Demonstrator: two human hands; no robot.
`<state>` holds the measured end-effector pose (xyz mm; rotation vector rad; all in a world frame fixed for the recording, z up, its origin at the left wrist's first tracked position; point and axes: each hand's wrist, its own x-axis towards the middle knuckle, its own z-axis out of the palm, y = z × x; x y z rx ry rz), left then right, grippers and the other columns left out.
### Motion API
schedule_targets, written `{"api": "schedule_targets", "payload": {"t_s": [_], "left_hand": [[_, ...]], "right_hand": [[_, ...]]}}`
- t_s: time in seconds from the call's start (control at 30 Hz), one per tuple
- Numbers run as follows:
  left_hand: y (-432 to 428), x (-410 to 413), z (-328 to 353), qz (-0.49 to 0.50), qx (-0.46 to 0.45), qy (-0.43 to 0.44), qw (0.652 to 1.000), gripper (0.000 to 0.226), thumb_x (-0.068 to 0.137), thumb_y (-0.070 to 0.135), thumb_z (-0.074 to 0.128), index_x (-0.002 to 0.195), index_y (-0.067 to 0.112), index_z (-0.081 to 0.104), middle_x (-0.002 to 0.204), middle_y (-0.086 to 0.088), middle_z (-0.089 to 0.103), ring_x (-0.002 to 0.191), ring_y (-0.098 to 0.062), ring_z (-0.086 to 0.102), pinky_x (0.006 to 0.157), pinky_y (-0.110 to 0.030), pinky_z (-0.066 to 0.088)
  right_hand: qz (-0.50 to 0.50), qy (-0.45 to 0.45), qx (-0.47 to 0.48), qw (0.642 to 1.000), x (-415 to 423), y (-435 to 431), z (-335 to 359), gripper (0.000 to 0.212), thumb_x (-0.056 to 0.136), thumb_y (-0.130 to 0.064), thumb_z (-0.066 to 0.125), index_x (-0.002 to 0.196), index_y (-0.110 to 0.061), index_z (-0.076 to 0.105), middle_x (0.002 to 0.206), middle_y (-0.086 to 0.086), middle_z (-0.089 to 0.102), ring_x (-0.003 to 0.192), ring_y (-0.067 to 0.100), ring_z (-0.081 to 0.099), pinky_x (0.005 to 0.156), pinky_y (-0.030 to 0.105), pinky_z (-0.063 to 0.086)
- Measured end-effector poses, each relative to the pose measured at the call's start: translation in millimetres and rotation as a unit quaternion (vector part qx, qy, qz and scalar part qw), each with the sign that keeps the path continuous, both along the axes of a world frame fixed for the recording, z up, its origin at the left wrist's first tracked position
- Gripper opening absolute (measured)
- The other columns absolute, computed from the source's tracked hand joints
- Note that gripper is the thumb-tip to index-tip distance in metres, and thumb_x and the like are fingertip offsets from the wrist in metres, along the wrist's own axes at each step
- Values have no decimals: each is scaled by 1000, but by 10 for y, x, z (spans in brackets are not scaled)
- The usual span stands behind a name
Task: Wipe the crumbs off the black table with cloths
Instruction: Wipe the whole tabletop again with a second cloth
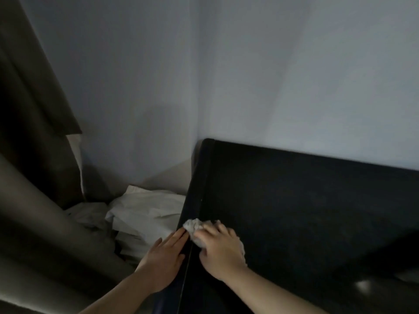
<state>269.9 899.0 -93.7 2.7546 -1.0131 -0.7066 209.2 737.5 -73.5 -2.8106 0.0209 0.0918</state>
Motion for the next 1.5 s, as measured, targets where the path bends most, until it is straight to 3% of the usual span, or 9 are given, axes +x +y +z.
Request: {"api": "schedule_targets", "payload": {"t_s": [0.23, 0.53, 0.7, 0.9, 1.0, 1.1, 1.3, 1.43, 1.5], "left_hand": [[119, 235, -49, -94, 5, 3, 996, 59, 102, 42, 23, 149, 32, -12, 155, 16, -21, 145, -6, -8, 117, -32, -3], [172, 88, -35, -60, -47, 20, 997, 59, 104, 30, 27, 150, 22, -9, 151, 17, -21, 145, -5, -5, 116, -27, 1], [232, -173, -25, -16, -32, 16, 999, 60, 103, 27, 28, 151, 21, -8, 158, 9, -13, 145, -6, 6, 118, -28, 9], [287, -488, -8, 34, -24, 0, 999, 59, 102, 20, 32, 152, 21, 0, 157, 11, -12, 145, -10, 13, 116, -26, 15], [329, -702, -10, 56, -28, -3, 998, 59, 101, 22, 32, 152, 23, 2, 159, 10, -7, 145, -7, 9, 117, -28, 12], [375, -844, -31, 71, -29, -8, 997, 58, 101, 22, 31, 152, 25, 4, 159, 11, -4, 145, -7, 11, 117, -29, 14], [519, -920, 40, 51, -17, -12, 998, 57, 101, 18, 31, 152, 23, 7, 160, 9, -1, 141, -5, 25, 115, -25, 18], [583, -937, 82, 50, -27, -10, 998, 54, 102, 17, 29, 152, 26, 11, 159, 11, 6, 140, -5, 27, 112, -19, 20], [649, -958, 55, 48, -29, -1, 998, 57, 101, 15, 32, 152, 27, 9, 159, 11, 9, 138, -8, 31, 111, -19, 23]], "right_hand": [[-186, -25, -18, 982, 617, -225, -153, 51, 89, -19, 46, 139, -29, 37, 146, -2, 35, 133, 27, 30, 110, 41, 23], [-43, -2, 22, 999, -384, 175, -51, 43, 88, -25, 47, 129, -35, 50, 142, -13, 42, 135, 18, 31, 108, 33, 23], [-149, -13, 13, 989, -31, 139, -47, 49, 90, -19, 46, 136, -32, 38, 147, -5, 34, 135, 26, 26, 110, 38, 21], [55, -5, 39, 998, -943, 361, -77, 39, 86, -21, 46, 124, -25, 54, 137, -8, 47, 132, 21, 32, 104, 37, 27], [-7, -22, 16, 1000, -760, 168, -103, 45, 84, -25, 43, 129, -27, 50, 137, -4, 47, 126, 26, 39, 99, 37, 32], [-70, 9, 5, 997, -733, 389, -17, 50, 90, -21, 45, 138, -29, 36, 150, -3, 28, 137, 29, 22, 108, 40, 22], [84, 14, -16, 996, -1234, 460, 11, 42, 90, -26, 45, 133, -25, 44, 144, -6, 37, 132, 24, 29, 101, 39, 31], [-90, 0, 8, 996, -996, 445, -38, 47, 91, -26, 45, 136, -33, 38, 147, -8, 32, 131, 26, 30, 101, 38, 30], [-71, 17, 5, 997, -1054, 694, -32, 49, 90, -24, 46, 138, -32, 36, 149, -7, 27, 136, 29, 21, 107, 42, 25]]}}
